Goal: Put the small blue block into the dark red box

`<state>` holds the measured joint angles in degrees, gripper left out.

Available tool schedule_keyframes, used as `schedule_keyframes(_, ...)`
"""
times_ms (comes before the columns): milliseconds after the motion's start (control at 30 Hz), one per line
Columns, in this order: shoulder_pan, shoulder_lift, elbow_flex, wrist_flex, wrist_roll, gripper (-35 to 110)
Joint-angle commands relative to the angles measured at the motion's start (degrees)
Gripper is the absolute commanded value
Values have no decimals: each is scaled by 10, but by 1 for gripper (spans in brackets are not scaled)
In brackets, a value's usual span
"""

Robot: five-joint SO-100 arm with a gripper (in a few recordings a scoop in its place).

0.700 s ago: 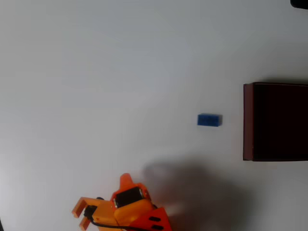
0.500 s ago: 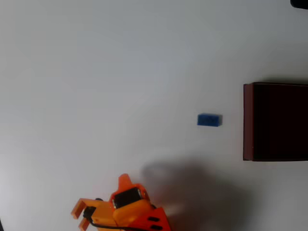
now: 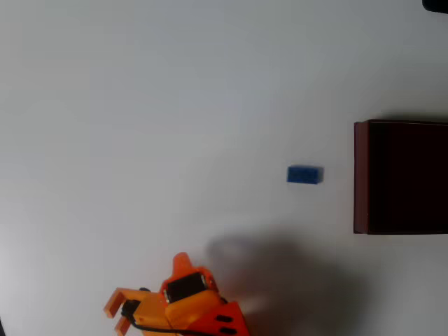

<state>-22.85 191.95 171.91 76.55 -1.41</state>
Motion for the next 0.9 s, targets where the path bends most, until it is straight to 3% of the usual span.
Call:
schedule_keyframes(0, -11, 4, -2, 8, 4, 2)
schedule_keyframes(367, 38, -16, -21, -30, 68, 19)
schedule_keyframes(633, 114, -400, -236, -83, 26, 20)
schedule_keyframes(867, 211, -519, -349, -76, -36, 20)
